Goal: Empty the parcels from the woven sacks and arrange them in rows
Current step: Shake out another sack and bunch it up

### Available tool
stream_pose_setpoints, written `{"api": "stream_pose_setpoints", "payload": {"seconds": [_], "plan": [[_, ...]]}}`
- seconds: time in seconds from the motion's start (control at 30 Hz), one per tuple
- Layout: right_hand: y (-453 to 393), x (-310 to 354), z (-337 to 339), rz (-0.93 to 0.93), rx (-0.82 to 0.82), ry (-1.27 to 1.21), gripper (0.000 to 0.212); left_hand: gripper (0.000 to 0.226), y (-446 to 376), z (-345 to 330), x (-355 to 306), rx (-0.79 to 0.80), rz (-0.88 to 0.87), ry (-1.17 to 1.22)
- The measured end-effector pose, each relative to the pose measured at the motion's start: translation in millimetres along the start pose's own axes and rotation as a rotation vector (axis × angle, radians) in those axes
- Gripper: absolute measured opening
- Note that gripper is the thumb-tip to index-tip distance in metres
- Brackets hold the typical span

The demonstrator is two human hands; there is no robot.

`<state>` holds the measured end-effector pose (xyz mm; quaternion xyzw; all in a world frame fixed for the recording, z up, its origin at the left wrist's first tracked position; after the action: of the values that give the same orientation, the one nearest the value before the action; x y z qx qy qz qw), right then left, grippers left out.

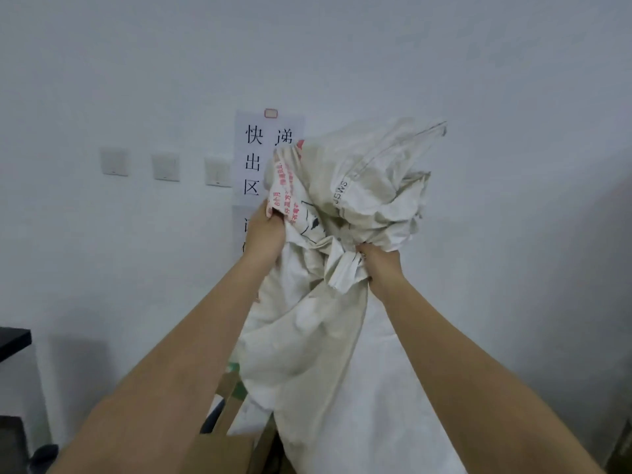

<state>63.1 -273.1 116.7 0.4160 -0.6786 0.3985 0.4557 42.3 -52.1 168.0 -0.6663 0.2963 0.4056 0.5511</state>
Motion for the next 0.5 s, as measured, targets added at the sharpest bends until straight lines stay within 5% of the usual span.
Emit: {"api": "stream_pose_setpoints", "payload": {"seconds": [0.13,0.23,0.37,0.43,0.5], "plan": [[-15,51,11,0.192,-0.013,0.159,0.046,0.027,-37,-12,-57,0.040,-0.161,0.000],[-16,51,26,0.026,-0.202,0.434,0.071,0.031,-43,-21,-51,0.045,-0.095,-0.117],[-11,98,12,0.192,-0.147,0.437,0.032,0.034,-43,-51,-62,0.074,0.030,-0.014],[-2,114,9,0.296,-0.100,0.271,0.022,0.030,-52,-52,-75,0.048,0.012,0.100],[-2,109,10,0.323,-0.057,0.368,0.016,0.030,-61,-50,-75,0.068,0.026,0.103]]}}
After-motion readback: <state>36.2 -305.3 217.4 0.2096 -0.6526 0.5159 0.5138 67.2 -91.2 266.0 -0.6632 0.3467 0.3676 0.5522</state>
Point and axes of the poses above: each hand's wrist, its own y-axis away from the middle knuckle, its own z-axis out of the back of the hand, x = y × z, the point moved 6 cm from there along -y, towards the middle knuckle, and after that the axes turned 3 degrees about -z, right-handed, at the moved point
